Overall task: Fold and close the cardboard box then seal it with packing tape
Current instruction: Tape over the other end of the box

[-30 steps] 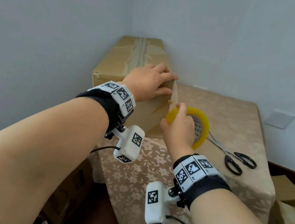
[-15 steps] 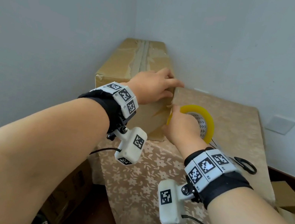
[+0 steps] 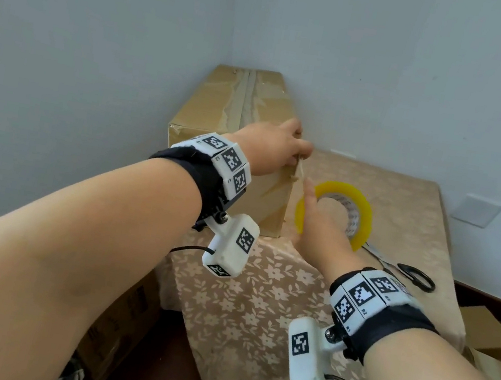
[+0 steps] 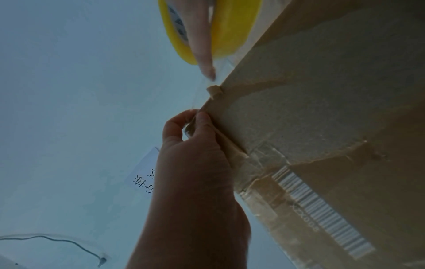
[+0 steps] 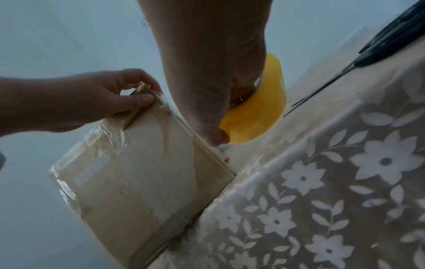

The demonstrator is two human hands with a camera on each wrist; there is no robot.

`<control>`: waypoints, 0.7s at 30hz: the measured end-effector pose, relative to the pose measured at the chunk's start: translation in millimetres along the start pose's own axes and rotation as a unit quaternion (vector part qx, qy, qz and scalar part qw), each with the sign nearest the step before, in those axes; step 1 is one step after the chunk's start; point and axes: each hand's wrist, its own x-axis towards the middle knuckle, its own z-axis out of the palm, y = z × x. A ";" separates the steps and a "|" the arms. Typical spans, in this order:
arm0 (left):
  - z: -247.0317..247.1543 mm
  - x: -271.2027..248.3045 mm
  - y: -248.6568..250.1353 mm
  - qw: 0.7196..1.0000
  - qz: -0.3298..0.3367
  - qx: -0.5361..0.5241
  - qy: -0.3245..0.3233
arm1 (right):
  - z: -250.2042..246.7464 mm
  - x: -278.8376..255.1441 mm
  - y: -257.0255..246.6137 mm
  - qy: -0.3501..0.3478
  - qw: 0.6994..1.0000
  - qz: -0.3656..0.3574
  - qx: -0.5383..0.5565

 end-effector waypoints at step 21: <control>36.5 -53.4 -38.4 0.966 -0.202 -0.077 0.145 | -63.2 21.8 -16.0 -0.027 0.968 -0.064 0.241</control>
